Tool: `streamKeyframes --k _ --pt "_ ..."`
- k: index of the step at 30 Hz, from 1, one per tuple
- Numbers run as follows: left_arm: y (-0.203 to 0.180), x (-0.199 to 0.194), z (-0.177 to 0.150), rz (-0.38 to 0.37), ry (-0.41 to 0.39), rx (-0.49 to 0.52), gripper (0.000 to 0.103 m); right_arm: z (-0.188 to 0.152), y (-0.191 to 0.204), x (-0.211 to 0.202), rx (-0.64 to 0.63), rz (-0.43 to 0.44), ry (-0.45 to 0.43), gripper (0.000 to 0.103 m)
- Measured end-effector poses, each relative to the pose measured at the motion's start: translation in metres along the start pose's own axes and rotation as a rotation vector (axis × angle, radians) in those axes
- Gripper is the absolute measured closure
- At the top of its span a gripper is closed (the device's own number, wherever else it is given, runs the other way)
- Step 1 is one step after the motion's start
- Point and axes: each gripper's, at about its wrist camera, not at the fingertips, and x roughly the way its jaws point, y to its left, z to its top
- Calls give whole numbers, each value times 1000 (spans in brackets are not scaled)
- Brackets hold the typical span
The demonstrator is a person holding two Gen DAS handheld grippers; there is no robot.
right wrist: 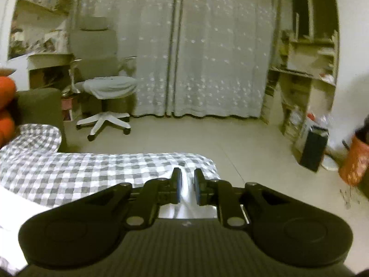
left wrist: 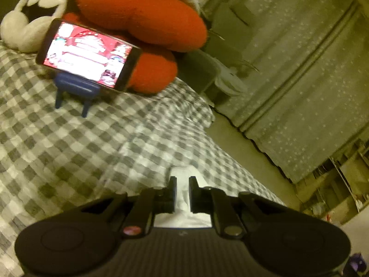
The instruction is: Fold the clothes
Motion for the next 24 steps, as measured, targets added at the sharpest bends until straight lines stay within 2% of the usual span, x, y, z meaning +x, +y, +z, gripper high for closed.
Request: streamKeyframes --k 1,2,3,4,5,6,8,10,11,12,13,15,16,17,18,20,22,24 --pt "-2 6 1 -1 14 13 83 1 2 2 5 4 1 86" --pt "-5 12 2 -3 29 26 67 2 3 3 10 8 3 86" --pt "-7 18 4 -4 43 39 57 4 3 5 16 8 1 85" --pt "-9 24 5 -6 57 52 57 5 2 5 23 10 -2 83" --pt "-12 31 6 -4 70 71 56 6 2 7 28 21 -1 74" --pt "-16 41 7 5 80 104 54 6 5 9 28 39 7 60" --pt "-23 61 7 21 104 166 54 4 14 17 0 108 62 55" --pt "-24 79 1 31 155 185 57 1 23 28 -29 172 129 54" --pt "-24 86 -2 39 173 196 62 -1 26 35 -43 188 171 54" --pt "-26 89 -5 59 168 226 77 -4 27 41 -62 190 203 54" --pt "-29 89 -7 73 156 262 85 -7 29 47 -82 187 228 54" --pt "-31 85 -6 59 143 281 94 -9 29 54 -122 192 259 54" --pt "-30 81 -4 53 134 268 95 -12 30 57 -136 209 284 54" --pt "-28 76 -2 49 119 251 96 -16 32 60 -151 227 310 55" --pt "-24 66 2 51 94 227 97 -20 34 62 -169 242 332 74" --pt "-17 46 10 53 38 178 97 -18 36 55 -209 226 277 94" --pt "-9 9 16 57 -73 153 97 -12 36 44 -234 206 183 96" --pt "-2 -27 21 73 -208 167 97 -1 36 25 -227 201 37 96"
